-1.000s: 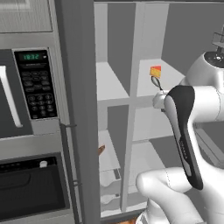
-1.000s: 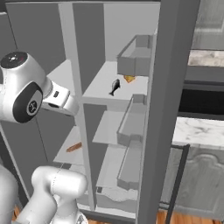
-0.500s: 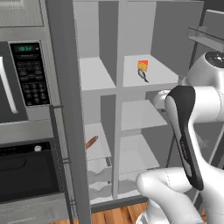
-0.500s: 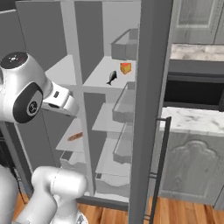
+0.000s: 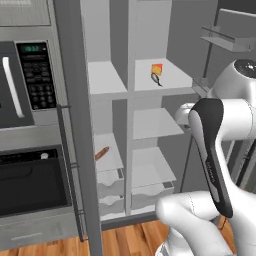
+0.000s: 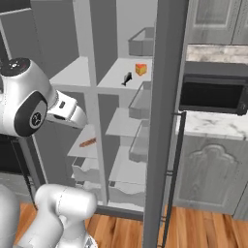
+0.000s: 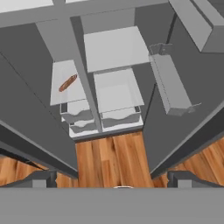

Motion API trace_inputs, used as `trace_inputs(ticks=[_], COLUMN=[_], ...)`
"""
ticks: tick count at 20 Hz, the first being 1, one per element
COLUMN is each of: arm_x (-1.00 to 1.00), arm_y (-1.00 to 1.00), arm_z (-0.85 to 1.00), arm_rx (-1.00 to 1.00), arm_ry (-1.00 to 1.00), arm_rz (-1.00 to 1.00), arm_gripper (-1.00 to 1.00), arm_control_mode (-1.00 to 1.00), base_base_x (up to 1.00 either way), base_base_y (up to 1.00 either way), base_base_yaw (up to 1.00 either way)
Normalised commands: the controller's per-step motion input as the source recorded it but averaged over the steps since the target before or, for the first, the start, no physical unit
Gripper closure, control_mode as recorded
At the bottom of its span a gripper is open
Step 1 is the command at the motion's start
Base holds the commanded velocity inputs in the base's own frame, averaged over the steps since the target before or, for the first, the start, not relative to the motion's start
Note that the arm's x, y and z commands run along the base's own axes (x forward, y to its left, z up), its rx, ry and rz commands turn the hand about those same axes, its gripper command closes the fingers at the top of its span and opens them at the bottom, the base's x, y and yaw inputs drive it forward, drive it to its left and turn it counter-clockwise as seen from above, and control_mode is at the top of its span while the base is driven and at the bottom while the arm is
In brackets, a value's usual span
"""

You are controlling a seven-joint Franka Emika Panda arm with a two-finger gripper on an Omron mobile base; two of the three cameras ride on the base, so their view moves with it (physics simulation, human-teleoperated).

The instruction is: Pick up the frozen fish from the freezer, place it on any shelf in the fridge, and close the fridge and freezer doors when done.

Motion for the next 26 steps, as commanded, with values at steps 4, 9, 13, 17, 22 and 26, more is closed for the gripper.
trace_inputs(ticks=[4, 9, 13, 17, 22, 26], arm_x=[0.0, 0.0, -0.22, -0.29, -0.53, -0.61], arm_y=[0.0, 0.0, -0.08, -0.1, -0.24, -0.47], arm_z=[0.0, 0.0, 0.0, 0.0, 0.0, 0.0], arm_rx=[0.0, 0.0, 0.0, 0.0, 0.0, 0.01], arm_ry=[0.0, 0.0, 0.0, 0.0, 0.0, -0.01], arm_rz=[0.0, 0.0, 0.0, 0.0, 0.0, -0.02], arm_gripper=[-1.0, -1.0, -1.0, -1.0, -1.0, -1.0], arm_control_mode=[1.0, 1.0, -1.0, -1.0, -1.0, -1.0], base_base_x=[-0.39, -0.3, -0.06, 0.0, 0.0, 0.0], base_base_y=[-0.13, -0.09, -0.02, 0.0, 0.0, 0.0], base_base_yaw=[0.0, 0.0, 0.0, 0.0, 0.0, 0.0])
